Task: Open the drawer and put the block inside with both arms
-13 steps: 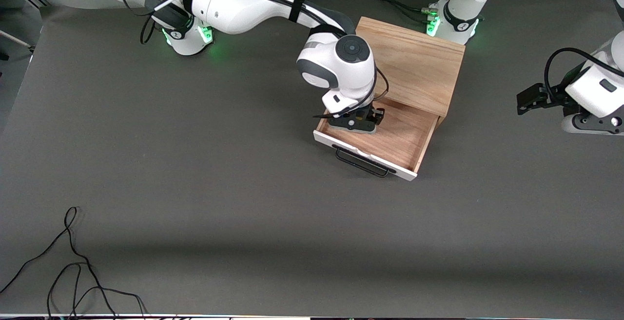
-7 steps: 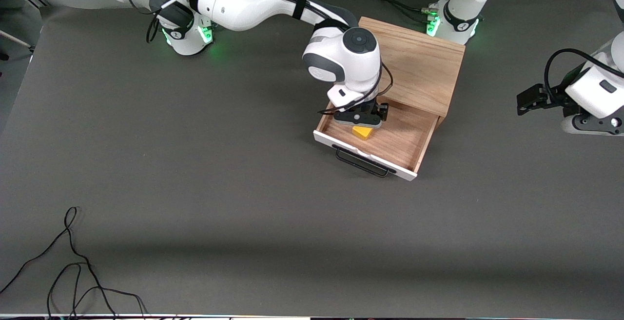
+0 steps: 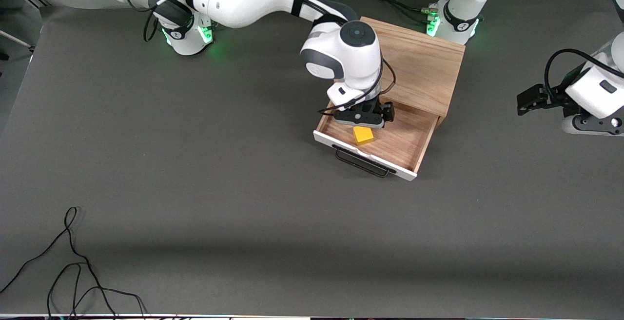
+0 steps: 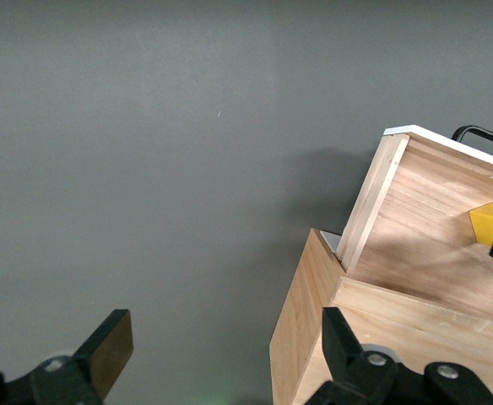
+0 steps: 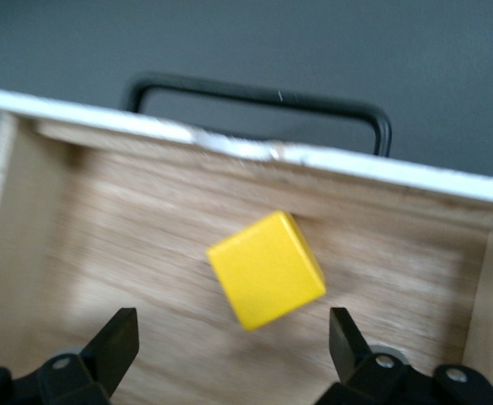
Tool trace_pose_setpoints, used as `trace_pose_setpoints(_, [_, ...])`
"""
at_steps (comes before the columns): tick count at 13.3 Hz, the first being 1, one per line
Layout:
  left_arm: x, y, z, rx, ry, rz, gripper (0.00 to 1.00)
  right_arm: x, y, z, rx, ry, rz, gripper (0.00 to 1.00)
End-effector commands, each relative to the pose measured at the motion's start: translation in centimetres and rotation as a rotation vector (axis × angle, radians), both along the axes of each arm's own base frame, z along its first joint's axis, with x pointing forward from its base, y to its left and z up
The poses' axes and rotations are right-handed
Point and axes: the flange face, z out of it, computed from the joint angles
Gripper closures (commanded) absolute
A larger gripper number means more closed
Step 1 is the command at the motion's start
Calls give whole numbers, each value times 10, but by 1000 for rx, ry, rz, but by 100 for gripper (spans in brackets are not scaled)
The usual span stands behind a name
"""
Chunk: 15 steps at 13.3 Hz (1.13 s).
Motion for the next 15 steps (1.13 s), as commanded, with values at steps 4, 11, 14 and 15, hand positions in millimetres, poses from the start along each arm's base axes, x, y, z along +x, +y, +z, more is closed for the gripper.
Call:
trace_pose_setpoints(4, [-2,1,3,0,-11,-16,0,76,-110,126,-22,-21,-107,0])
trace_pose_setpoints(11, [-2,1,3,0,-11,-16,0,117,-287,181,-114,81,93,0])
trace_pose_setpoints(14, [-2,1,3,0,-11,-16,0,136,-388,181,-116,110,124,0])
trace_pose_setpoints(15, [-2,1,3,2,-12,-16,0,140,-426,187,-85,112,116,0])
